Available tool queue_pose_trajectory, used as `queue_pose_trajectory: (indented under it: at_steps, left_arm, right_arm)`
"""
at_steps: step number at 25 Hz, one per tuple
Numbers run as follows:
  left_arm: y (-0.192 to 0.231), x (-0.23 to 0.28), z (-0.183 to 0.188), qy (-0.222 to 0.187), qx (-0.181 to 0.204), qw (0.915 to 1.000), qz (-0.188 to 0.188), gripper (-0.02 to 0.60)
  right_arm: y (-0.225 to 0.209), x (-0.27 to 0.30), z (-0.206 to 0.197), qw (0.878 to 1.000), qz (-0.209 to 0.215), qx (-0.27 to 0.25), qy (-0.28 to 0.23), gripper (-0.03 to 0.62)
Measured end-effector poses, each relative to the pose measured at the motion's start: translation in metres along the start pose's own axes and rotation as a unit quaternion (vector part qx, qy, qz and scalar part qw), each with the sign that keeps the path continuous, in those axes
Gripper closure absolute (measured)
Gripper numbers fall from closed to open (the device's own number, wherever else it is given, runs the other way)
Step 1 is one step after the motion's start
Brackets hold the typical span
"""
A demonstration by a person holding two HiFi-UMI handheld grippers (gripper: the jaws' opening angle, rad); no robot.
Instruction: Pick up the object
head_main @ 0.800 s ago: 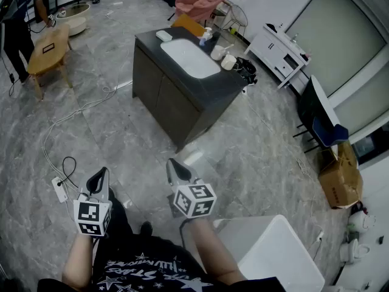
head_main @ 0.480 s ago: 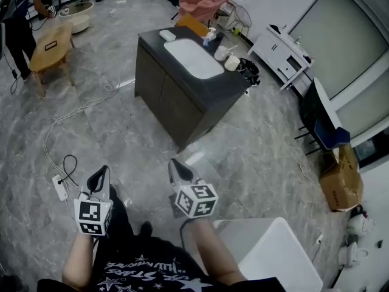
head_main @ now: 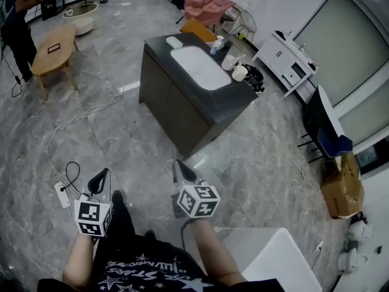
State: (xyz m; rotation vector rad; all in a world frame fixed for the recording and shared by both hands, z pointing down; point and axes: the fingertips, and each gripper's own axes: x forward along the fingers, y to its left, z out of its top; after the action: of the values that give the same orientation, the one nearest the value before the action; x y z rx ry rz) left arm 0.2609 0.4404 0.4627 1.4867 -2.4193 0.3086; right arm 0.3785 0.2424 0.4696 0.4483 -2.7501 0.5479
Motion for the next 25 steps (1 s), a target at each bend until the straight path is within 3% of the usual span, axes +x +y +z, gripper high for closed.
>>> queue_pose_trajectory:
  at_steps: [4, 8, 12, 18, 25]
  left_arm:
    - [0.031, 0.038, 0.017, -0.01, 0.006, 0.9998, -0.016, 0.572]
    - [0.082, 0.086, 0.047, -0.013, 0.024, 0.999, -0.036, 0.572]
    - [0.127, 0.126, 0.055, -0.007, 0.025, 0.9977, -0.063, 0.572]
    - [0.173, 0.18, 0.07, -0.004, 0.025, 0.9947, -0.1, 0.572]
    - [0.183, 0.241, 0.08, 0.0, 0.035, 0.9898, -0.138, 0.572]
  right_arm:
    - [0.003, 0.047, 0.023, 1.0, -0.002, 0.006, -0.005, 0.59]
    - [0.014, 0.109, 0.06, 1.0, -0.01, 0.002, -0.002, 0.486]
    - [0.023, 0.167, 0.076, 1.0, -0.024, 0.004, 0.011, 0.44]
    - [0.021, 0.226, 0.092, 0.997, -0.068, 0.03, 0.003, 0.437]
    - [-0.01, 0.272, 0.1, 0.994, -0.103, 0.046, 0.01, 0.437]
